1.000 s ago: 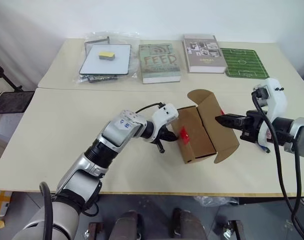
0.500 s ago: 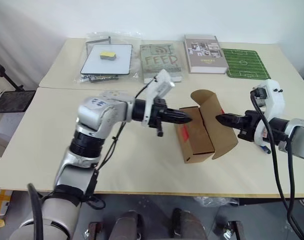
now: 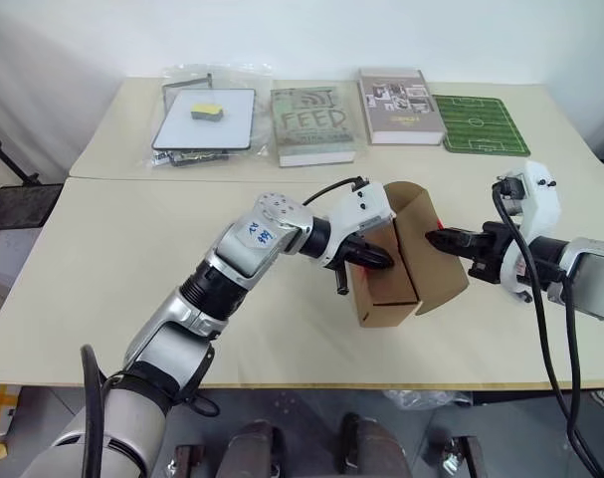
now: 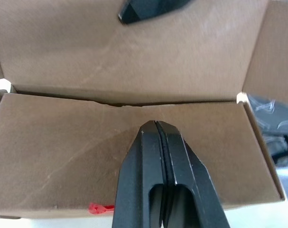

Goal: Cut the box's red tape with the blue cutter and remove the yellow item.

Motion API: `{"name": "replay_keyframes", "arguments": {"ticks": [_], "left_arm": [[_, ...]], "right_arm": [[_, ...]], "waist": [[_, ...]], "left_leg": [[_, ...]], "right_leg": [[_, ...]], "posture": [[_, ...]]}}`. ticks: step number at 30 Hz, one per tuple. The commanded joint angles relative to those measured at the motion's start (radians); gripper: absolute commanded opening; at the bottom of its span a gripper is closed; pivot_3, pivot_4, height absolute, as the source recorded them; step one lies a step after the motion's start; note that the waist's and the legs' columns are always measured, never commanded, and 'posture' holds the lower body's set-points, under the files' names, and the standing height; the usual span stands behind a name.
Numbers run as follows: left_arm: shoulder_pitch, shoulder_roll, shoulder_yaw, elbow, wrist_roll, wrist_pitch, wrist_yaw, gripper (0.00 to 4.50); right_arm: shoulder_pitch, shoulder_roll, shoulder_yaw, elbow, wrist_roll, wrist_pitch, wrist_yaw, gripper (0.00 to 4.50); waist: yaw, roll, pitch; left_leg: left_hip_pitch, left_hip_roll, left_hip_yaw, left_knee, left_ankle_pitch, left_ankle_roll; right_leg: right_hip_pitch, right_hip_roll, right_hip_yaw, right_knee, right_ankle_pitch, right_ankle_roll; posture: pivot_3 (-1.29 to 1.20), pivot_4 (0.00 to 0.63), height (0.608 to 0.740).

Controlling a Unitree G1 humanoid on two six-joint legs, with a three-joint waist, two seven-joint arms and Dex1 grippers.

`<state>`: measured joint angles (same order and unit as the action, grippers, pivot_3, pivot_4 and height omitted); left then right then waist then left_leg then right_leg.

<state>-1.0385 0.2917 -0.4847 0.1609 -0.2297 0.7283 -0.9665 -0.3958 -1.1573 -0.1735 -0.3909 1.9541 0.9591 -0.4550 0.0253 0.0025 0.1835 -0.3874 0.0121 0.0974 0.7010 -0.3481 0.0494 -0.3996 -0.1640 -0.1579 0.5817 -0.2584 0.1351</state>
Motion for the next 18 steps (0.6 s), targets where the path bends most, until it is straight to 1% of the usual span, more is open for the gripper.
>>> {"name": "replay_keyframes", "arguments": {"ticks": [1,6,10,15,18], "left_arm": [[0.049,0.076,-0.057,-0.005,0.068,0.019,-0.034,0.0],[0.097,0.149,-0.062,-0.072,0.075,0.051,-0.04,0.0],[0.134,0.187,-0.053,-0.132,0.069,0.095,-0.026,0.0],[0.165,0.202,-0.032,-0.182,0.058,0.152,-0.002,0.0],[0.175,0.185,-0.022,-0.185,0.063,0.174,0.017,0.0]], "right_arm": [[0.026,-0.046,-0.011,-0.009,0.018,0.033,0.007,0.01],[0.026,-0.091,-0.022,0.036,0.018,0.054,0.025,0.01],[0.015,-0.103,0.029,0.088,0.018,0.08,0.002,0.01],[-0.005,-0.071,0.114,0.151,0.018,0.101,-0.051,0.01],[-0.016,-0.051,0.153,0.166,0.018,0.107,-0.067,0.01]], "waist": [[-0.001,0.0,0.0],[-0.004,-0.002,-0.003],[-0.003,-0.003,-0.005],[0.005,-0.002,-0.006],[0.01,-0.002,-0.005]], "left_leg": [[0.0,0.0,0.0,0.0,0.0,0.0],[0.002,0.002,0.001,0.0,0.0,0.0],[0.003,0.002,0.001,0.0,0.0,0.0],[0.003,0.001,0.0,0.0,0.0,0.0],[-0.001,0.0,-0.001,0.002,0.0,0.0]], "right_leg": [[0.0,0.0,0.0,0.0,0.0,0.0],[0.001,0.001,0.001,0.001,-0.001,-0.002],[0.002,0.001,0.001,0.001,-0.001,-0.002],[0.003,-0.001,0.001,0.001,-0.001,-0.003],[0.001,-0.002,0.0,0.001,-0.001,-0.002]], "posture": [[0.0,0.15,0.74],[0.0,0.15,0.74],[0.0,0.15,0.74],[0.0,0.15,0.74],[0.0,0.15,0.74]]}}
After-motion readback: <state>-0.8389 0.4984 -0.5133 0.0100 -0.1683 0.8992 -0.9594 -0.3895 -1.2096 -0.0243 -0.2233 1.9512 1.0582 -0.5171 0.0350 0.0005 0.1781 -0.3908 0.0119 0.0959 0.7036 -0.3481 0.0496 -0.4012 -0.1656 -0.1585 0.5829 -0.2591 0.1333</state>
